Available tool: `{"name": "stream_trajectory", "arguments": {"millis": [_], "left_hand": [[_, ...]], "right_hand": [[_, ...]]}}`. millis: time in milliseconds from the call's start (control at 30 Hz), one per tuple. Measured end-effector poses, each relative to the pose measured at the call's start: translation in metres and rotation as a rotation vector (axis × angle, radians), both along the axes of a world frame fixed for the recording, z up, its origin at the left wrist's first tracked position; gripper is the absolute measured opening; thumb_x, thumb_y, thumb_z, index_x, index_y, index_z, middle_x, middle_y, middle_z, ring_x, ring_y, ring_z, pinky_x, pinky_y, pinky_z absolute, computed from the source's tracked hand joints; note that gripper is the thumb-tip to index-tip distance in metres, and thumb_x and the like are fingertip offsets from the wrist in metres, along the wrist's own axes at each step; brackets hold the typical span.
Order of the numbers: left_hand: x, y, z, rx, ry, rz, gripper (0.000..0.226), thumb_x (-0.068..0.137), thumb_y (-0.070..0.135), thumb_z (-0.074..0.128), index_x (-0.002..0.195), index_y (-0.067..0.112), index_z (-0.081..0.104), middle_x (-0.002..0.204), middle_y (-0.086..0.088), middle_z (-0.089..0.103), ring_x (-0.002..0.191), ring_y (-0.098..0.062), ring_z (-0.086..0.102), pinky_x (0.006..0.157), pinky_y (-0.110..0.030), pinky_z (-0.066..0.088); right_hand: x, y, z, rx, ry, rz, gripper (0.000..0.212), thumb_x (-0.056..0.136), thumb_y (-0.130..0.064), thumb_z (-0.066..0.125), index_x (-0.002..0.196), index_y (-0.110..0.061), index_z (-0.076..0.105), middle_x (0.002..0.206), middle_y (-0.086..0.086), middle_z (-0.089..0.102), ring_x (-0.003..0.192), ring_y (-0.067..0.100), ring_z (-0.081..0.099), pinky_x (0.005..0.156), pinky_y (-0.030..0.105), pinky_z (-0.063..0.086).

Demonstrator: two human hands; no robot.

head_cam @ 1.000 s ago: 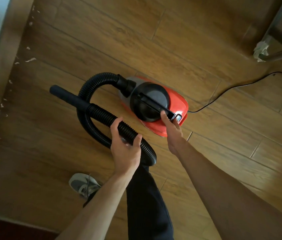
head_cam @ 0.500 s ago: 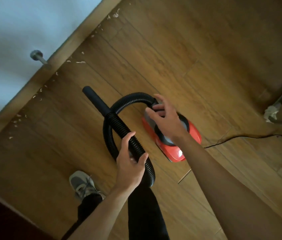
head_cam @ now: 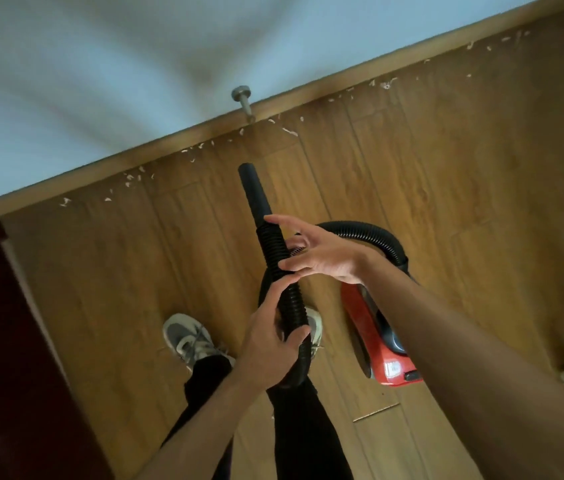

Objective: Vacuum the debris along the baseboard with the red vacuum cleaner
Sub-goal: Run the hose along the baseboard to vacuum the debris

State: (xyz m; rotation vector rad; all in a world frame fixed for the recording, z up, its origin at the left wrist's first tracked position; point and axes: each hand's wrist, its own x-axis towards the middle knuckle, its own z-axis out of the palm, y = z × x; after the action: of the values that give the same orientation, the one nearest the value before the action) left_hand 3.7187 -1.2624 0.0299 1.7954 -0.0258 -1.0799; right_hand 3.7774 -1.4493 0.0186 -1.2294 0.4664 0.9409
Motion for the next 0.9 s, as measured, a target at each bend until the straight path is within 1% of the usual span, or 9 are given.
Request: {"name": "stream_trajectory", "arguments": {"millis": [133, 300, 400, 467, 567, 633, 700, 767, 900], "left_hand": [[0.010, 0.029, -0.001, -0.040, 0.037, 0.082, 0.073, 0.087, 0.004, 0.067, 0.143, 0.041, 0.038, 0.142, 0.014, 0.048, 0.135, -0.014, 0.045, 0.110, -0.046, 0.043], [0.024, 0.066, -0.003, -0.060, 0.052, 0.187, 0.073, 0.089, 0.001, 0.066, 0.141, 0.045, 0.039, 0.135, 0.022, 0.051, 0.124, 0.006, 0.049, 0.104, -0.027, 0.048], [0.030, 0.092, -0.008, -0.095, 0.064, 0.246, 0.074, 0.088, 0.001, 0.066, 0.140, 0.048, 0.039, 0.132, 0.017, 0.055, 0.117, 0.008, 0.053, 0.094, -0.017, 0.049], [0.034, 0.108, -0.013, -0.152, 0.122, 0.317, 0.074, 0.086, 0.004, 0.067, 0.138, 0.050, 0.041, 0.132, 0.009, 0.056, 0.119, -0.003, 0.056, 0.093, -0.024, 0.052], [0.040, 0.132, -0.017, -0.273, 0.257, 0.435, 0.073, 0.082, 0.009, 0.068, 0.135, 0.053, 0.045, 0.128, 0.000, 0.055, 0.112, -0.023, 0.056, 0.095, -0.051, 0.053], [0.045, 0.148, -0.019, -0.316, 0.303, 0.481, 0.074, 0.082, 0.006, 0.068, 0.133, 0.054, 0.045, 0.119, 0.005, 0.058, 0.104, -0.022, 0.055, 0.095, -0.058, 0.051], [0.049, 0.163, -0.021, -0.332, 0.315, 0.508, 0.075, 0.084, 0.003, 0.067, 0.132, 0.055, 0.045, 0.111, 0.008, 0.060, 0.100, -0.017, 0.058, 0.093, -0.057, 0.053], [0.052, 0.179, -0.023, -0.330, 0.311, 0.530, 0.075, 0.083, 0.004, 0.068, 0.135, 0.053, 0.043, 0.111, 0.005, 0.057, 0.100, -0.017, 0.058, 0.090, -0.053, 0.055], [0.059, 0.213, -0.030, -0.253, 0.227, 0.588, 0.078, 0.083, 0.002, 0.071, 0.140, 0.046, 0.042, 0.110, -0.002, 0.060, 0.095, -0.014, 0.062, 0.083, -0.032, 0.056]], "right_hand": [[0.025, 0.029, -0.004, 0.007, 0.038, 0.037, 0.079, 0.090, 0.008, 0.065, 0.149, -0.038, 0.038, 0.128, 0.013, 0.058, 0.109, 0.027, 0.068, 0.090, 0.040, 0.059], [0.052, 0.071, -0.014, -0.026, 0.072, 0.092, 0.078, 0.087, 0.006, 0.069, 0.145, -0.038, 0.042, 0.124, 0.013, 0.063, 0.109, 0.030, 0.069, 0.093, 0.048, 0.057], [0.066, 0.101, -0.018, -0.069, 0.063, 0.119, 0.075, 0.086, 0.003, 0.072, 0.143, -0.037, 0.044, 0.119, 0.010, 0.065, 0.100, 0.023, 0.072, 0.086, 0.042, 0.060], [0.072, 0.118, -0.021, -0.091, 0.058, 0.110, 0.076, 0.084, 0.002, 0.074, 0.143, -0.035, 0.043, 0.115, 0.010, 0.067, 0.094, 0.020, 0.073, 0.078, 0.036, 0.061], [0.082, 0.149, -0.027, -0.131, 0.046, 0.117, 0.074, 0.083, -0.004, 0.077, 0.142, -0.033, 0.044, 0.115, 0.011, 0.070, 0.096, 0.021, 0.074, 0.076, 0.034, 0.060], [0.090, 0.169, -0.030, -0.153, 0.046, 0.144, 0.070, 0.083, -0.007, 0.078, 0.140, -0.035, 0.047, 0.114, 0.010, 0.071, 0.098, 0.019, 0.073, 0.077, 0.034, 0.059], [0.100, 0.188, -0.032, -0.160, 0.063, 0.185, 0.067, 0.084, -0.009, 0.078, 0.138, -0.036, 0.049, 0.113, 0.010, 0.071, 0.099, 0.018, 0.073, 0.077, 0.033, 0.058], [0.111, 0.206, -0.034, -0.167, 0.077, 0.253, 0.067, 0.083, -0.010, 0.078, 0.137, -0.038, 0.050, 0.115, 0.011, 0.070, 0.101, 0.019, 0.072, 0.078, 0.034, 0.059], [0.135, 0.246, -0.040, -0.201, 0.075, 0.354, 0.066, 0.085, -0.011, 0.077, 0.139, -0.037, 0.049, 0.114, 0.011, 0.069, 0.096, 0.019, 0.074, 0.073, 0.033, 0.060]]}}
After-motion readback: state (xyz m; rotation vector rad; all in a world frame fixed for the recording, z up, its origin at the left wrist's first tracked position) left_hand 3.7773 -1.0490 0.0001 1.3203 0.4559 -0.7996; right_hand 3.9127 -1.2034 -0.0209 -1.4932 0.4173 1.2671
